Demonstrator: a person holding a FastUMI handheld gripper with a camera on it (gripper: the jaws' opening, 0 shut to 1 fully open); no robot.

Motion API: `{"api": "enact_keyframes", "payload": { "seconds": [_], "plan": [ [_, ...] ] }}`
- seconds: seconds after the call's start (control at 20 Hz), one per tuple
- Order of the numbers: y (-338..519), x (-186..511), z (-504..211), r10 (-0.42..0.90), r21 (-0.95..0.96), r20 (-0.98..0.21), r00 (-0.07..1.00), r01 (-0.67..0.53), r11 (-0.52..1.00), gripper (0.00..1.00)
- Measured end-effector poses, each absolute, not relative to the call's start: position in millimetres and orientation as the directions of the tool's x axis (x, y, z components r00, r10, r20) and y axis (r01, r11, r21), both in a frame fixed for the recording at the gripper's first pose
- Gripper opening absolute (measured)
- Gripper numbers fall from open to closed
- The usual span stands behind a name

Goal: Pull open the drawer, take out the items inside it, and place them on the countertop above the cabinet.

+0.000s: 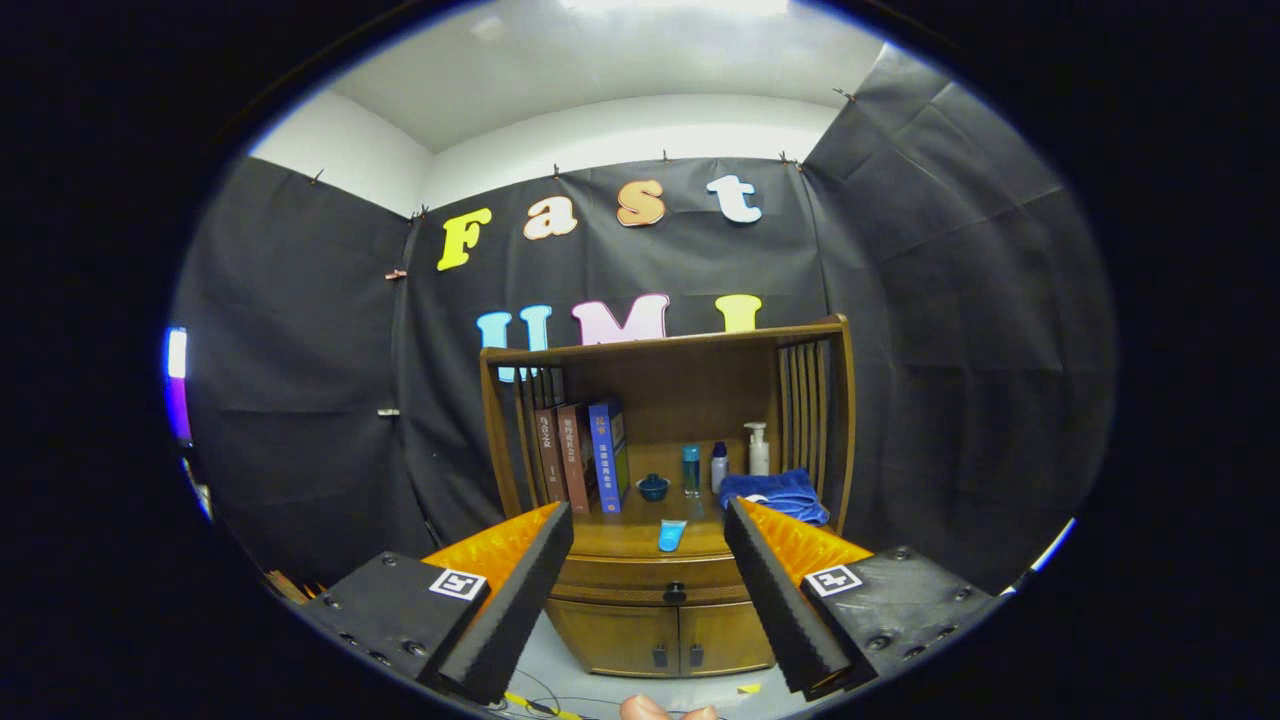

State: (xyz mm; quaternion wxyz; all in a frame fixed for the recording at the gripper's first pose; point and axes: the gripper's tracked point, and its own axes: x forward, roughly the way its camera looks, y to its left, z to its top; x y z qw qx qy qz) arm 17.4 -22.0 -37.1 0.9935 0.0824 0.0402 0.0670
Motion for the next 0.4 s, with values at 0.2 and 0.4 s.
{"api": "enact_keyframes", "payload": {
  "seconds": [0.2,0.4],
  "plan": [
    [-37,13,-25,0.092,0.126,-0.052,0.994,-0.084,0.988,0.99],
    [-34,4,-20,0.081,0.090,-0.054,0.995,-0.076,0.993,0.99]
  ]
}}
